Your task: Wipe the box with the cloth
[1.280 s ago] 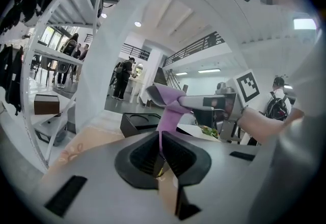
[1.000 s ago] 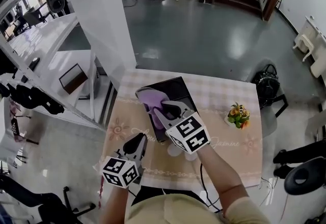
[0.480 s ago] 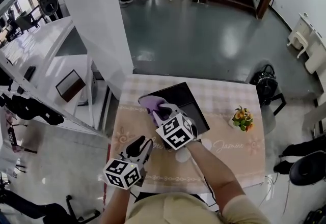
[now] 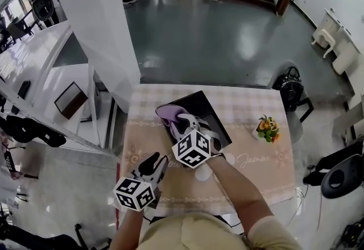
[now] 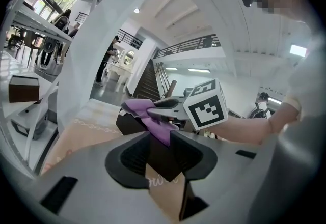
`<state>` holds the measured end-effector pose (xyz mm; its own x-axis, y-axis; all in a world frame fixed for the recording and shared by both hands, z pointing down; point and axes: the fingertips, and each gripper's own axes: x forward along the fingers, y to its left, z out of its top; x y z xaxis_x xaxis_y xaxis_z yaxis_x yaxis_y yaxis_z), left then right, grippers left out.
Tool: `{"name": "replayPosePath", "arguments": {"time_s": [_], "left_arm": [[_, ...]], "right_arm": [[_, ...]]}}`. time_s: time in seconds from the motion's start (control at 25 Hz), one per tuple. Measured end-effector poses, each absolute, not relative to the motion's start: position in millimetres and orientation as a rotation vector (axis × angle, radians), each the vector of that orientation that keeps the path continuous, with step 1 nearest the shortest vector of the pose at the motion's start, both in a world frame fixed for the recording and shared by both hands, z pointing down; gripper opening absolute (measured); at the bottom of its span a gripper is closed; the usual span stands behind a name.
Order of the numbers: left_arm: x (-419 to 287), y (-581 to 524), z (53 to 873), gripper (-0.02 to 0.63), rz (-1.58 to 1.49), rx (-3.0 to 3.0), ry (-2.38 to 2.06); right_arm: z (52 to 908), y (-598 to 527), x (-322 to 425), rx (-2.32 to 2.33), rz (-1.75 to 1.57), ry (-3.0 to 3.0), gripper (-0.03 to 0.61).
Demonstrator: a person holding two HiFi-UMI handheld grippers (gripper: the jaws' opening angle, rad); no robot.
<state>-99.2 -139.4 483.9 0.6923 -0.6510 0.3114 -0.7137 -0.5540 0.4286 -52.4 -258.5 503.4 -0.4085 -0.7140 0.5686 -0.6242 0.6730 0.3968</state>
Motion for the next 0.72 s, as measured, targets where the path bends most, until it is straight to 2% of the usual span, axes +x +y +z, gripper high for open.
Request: {"name": "replayPosePath", "arguments": {"time_s": [0.72], "left_arm": [[-66, -147, 483, 0.121, 0.186, 2.421, -0.958]], "right_arm": [[507, -269, 58, 1.268, -0.107, -1.942, 0.071]]}}
